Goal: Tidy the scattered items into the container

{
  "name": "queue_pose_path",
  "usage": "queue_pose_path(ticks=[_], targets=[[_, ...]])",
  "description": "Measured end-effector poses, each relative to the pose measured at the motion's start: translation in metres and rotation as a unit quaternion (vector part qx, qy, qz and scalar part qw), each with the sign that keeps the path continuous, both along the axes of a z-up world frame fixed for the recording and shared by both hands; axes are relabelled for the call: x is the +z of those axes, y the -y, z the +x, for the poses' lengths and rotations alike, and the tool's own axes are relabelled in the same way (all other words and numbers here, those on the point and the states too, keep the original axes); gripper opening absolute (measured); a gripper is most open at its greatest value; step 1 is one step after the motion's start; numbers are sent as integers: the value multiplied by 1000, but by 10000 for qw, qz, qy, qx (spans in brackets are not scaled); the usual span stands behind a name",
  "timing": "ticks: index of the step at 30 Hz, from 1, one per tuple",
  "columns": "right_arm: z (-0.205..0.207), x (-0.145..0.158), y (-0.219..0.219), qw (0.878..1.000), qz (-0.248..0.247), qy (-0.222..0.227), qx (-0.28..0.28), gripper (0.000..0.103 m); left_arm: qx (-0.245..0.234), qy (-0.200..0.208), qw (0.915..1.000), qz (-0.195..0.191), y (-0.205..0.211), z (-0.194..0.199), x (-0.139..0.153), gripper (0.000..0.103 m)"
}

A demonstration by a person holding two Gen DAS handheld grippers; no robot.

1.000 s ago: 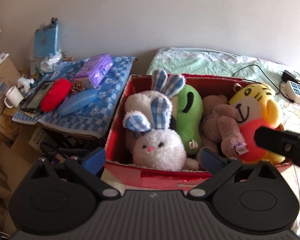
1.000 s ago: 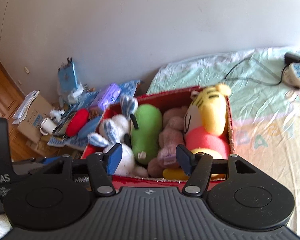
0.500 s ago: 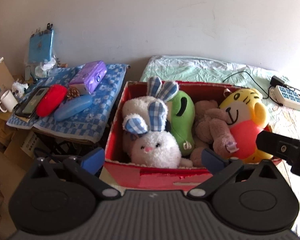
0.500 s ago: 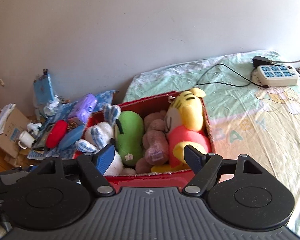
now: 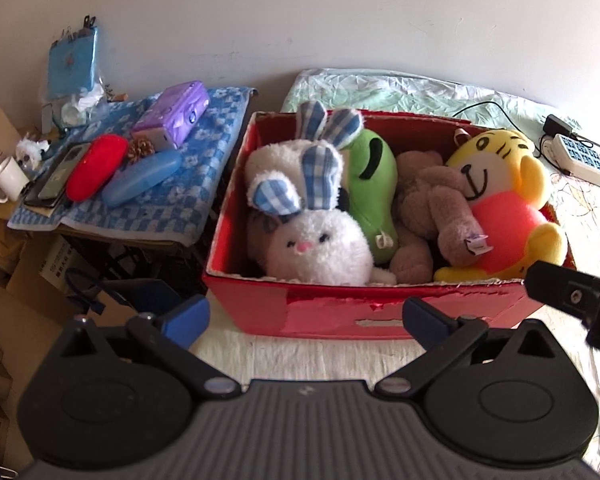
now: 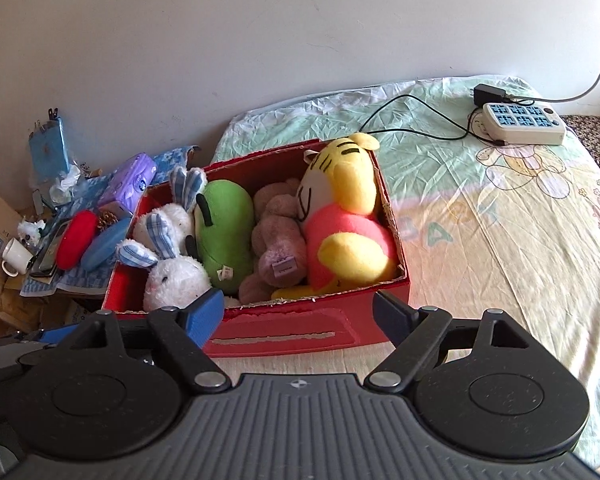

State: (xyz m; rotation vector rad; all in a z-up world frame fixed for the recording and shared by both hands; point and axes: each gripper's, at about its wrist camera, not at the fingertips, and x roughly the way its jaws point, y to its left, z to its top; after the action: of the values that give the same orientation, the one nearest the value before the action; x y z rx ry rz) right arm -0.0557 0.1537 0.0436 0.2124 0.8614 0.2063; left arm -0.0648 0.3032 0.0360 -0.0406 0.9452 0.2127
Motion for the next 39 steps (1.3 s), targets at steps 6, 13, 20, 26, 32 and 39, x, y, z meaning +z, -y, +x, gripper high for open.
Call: queue_pose_path(ticks=[6, 13, 20, 26, 32, 39], targets=[[0, 5, 0, 10000, 82, -17, -30, 85, 58, 11, 9999, 110, -5, 0, 2, 102], [4, 3, -1, 9999, 79, -76, -5, 86, 69, 98, 9997, 214, -6, 0, 11, 102], [14, -1, -1, 9995, -63, -294, -1, 87, 129, 128, 9996, 208, -8, 3, 14, 102], [16, -4, 5, 9993, -113, -347, 10, 87, 59, 24, 9998, 208, 3, 7, 4, 102], [18, 0, 26, 9993, -325, -167, -117, 87, -125, 54, 9997, 211, 29, 10, 4, 102], [24, -1, 73, 9971, -396, -215, -607, 87, -436, -9, 9988, 201, 71, 21, 3, 102]])
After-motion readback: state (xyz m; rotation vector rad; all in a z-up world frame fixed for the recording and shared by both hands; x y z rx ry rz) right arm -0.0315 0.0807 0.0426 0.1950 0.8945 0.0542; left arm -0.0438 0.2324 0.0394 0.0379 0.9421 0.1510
